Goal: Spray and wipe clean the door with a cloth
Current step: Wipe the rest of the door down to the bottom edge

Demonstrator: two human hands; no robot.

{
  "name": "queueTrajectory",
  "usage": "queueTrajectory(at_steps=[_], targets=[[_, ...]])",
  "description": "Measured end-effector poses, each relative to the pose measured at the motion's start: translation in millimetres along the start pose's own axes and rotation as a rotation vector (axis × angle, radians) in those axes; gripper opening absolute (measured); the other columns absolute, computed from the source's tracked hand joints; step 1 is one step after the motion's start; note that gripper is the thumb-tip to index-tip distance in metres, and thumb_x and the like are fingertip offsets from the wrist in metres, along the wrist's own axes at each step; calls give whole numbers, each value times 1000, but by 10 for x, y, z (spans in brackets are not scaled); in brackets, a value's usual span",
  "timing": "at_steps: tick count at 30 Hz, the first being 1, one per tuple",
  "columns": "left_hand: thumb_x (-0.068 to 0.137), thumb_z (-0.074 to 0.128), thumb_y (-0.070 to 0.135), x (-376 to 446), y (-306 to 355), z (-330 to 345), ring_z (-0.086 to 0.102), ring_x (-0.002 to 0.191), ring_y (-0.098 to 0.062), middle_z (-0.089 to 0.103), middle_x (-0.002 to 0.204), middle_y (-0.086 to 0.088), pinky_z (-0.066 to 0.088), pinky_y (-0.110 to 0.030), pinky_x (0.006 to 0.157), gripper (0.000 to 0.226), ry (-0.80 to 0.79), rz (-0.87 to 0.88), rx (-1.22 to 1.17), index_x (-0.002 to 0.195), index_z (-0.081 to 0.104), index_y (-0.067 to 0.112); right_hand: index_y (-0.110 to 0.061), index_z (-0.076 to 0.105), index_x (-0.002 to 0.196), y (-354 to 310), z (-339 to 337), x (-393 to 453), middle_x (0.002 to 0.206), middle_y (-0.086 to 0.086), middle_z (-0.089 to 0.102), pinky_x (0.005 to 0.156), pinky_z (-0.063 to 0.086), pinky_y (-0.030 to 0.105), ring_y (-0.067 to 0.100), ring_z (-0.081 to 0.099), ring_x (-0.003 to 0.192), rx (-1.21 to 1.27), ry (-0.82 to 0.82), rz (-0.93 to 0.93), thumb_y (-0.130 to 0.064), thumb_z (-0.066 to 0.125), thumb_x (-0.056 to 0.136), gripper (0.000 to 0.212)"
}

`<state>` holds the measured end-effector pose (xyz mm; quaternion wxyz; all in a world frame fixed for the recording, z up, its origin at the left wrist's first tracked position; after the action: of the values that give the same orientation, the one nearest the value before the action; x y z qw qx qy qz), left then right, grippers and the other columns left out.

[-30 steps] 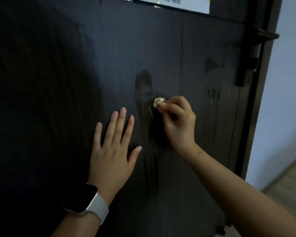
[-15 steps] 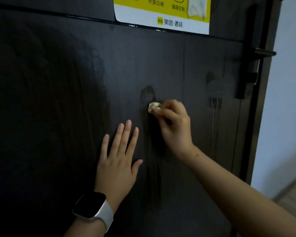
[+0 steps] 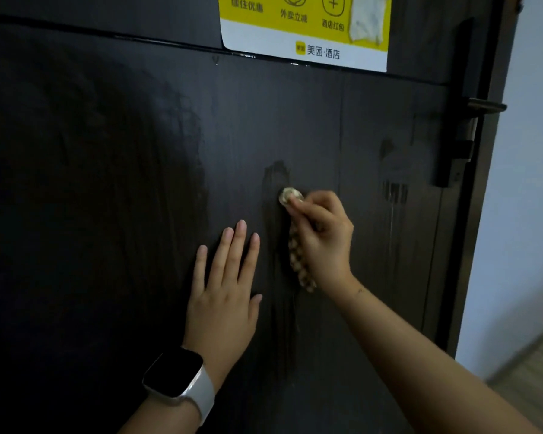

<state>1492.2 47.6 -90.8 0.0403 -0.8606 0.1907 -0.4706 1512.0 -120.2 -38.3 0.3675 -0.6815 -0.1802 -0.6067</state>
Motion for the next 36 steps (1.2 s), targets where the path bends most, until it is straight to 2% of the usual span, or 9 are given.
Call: queueTrajectory(at_steps=[8,14,16,19,23,26,31,33,36], targets=[[87,49,37,484,-334,-699,16,147,-25,17,161,-9,9,-50,119,68,193,70,-23,151,31,20,-9,69,95,185,-177,428,92,-1,53,69,45,9,-7,55,71,108,327,455,-16,65,93,9],[88,58,40,928,-704,-935,11,148,-26,13,161,-11,6,-54,118,73,218,74,64,150,30,15,-7,58,125,-266,216,-177,102,10,52,76,42,30,24,49,87,-169,-264,-447,-5,51,95,31],[85,57,52,964,-840,-897,2,150,-24,3,163,-9,0,-57,117,84,155,20,114,153,22,17,-13,58,124,-160,47,-135,101,8,52,74,41,29,26,50,85,-198,-370,-557,-13,45,99,28],[83,42,70,968,-995,-810,-4,150,-22,-4,163,-8,-5,-54,116,93,122,52,204,155,15,19,-16,68,96,110,-259,241,86,6,51,63,41,24,23,53,71,-141,-114,-110,-21,57,97,13],[71,36,79,1006,-1035,-741,-5,150,-24,-4,163,-10,-6,-56,115,107,132,71,269,155,15,17,-5,72,98,300,-276,739,87,-1,44,72,45,36,16,49,77,-170,279,248,-8,59,95,13],[68,38,79,992,-1040,-712,-5,150,-24,-3,163,-10,-4,-57,115,109,151,76,262,155,16,16,-4,69,113,-87,176,599,92,9,47,83,37,30,28,47,86,-189,229,85,12,50,82,39],[62,51,79,973,-1047,-742,-6,150,-24,-4,163,-10,-5,-56,114,118,131,89,234,155,15,17,-11,61,128,-408,293,47,109,7,48,83,36,27,24,46,94,-146,-294,-492,-14,35,101,38],[62,61,79,978,-1052,-746,-7,150,-24,-5,163,-10,-6,-55,114,121,127,82,235,155,14,16,-14,67,123,-140,103,202,104,5,51,85,39,23,23,50,92,-183,-237,-504,-19,35,103,37],[58,65,80,1005,-1055,-720,-6,150,-24,-3,163,-11,-7,-55,114,126,139,76,245,155,16,16,-18,72,103,106,-196,652,89,-1,46,61,48,29,17,55,68,-249,121,-117,-19,52,100,20]])
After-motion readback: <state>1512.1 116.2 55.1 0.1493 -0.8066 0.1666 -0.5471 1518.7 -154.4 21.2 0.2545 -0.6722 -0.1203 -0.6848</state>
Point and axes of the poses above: each hand's wrist, its own x-axis towards the middle knuckle, its own z-axis out of the palm, y = z × x, the point moved 2 cm from there along x, towards the middle knuckle
